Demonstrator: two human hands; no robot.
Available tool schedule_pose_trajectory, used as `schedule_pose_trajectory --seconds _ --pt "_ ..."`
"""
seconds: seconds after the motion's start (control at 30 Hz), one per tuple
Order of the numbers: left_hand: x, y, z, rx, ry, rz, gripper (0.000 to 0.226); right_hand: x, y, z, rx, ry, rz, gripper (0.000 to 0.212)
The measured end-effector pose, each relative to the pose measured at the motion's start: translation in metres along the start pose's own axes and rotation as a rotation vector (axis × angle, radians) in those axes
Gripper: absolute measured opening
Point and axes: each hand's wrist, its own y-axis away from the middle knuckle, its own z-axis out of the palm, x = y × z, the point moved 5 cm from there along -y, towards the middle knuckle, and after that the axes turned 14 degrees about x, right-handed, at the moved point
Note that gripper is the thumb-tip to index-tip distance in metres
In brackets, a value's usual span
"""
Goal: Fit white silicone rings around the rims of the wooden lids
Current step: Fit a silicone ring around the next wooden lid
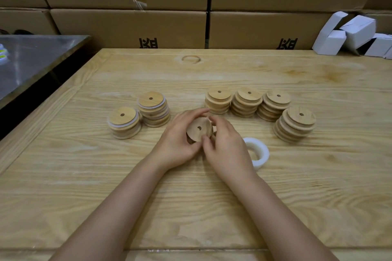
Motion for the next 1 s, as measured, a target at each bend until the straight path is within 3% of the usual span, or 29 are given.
schedule_pose_trajectory --seconds 0.13,0.23,0.33,0.43,0.57,0.77,0.9,1.0 --pt "0.003 -0.001 0.0 0.03 -0.025 0.076 0.06 0.006 -0.001 0.002 -0.035 0.006 0.095 0.043" --pt "0.003 -0.001 -0.001 0.049 0.011 0.037 0.062 0.007 -0.003 0.0 -0.006 -0.015 0.108 0.043" --pt "-0.002 -0.001 -0.001 0.047 0.065 -0.11 0.07 0.01 -0.006 -0.002 -0.008 -0.051 0.148 0.041" --pt "-0.007 0.001 0.002 -0.041 0.283 -0.331 0.085 0.011 -0.008 -0.004 -0.004 -0.083 0.155 0.038" --pt "-0.008 0.004 0.004 -0.076 0.629 -0.6 0.076 0.012 -0.01 -0.007 0.006 -0.094 0.128 0.032" --pt "-0.007 0.007 0.007 -0.06 0.627 -0.73 0.053 0.023 -0.019 -0.024 -0.063 0.295 -0.068 0.043" --pt "-0.008 0.008 0.008 -0.074 0.598 -0.753 0.045 0.04 -0.018 -0.033 -0.197 0.589 -0.003 0.053" --pt "-0.011 0.007 0.009 -0.083 0.606 -0.782 0.041 0.042 -0.017 -0.034 -0.228 0.617 0.049 0.047"
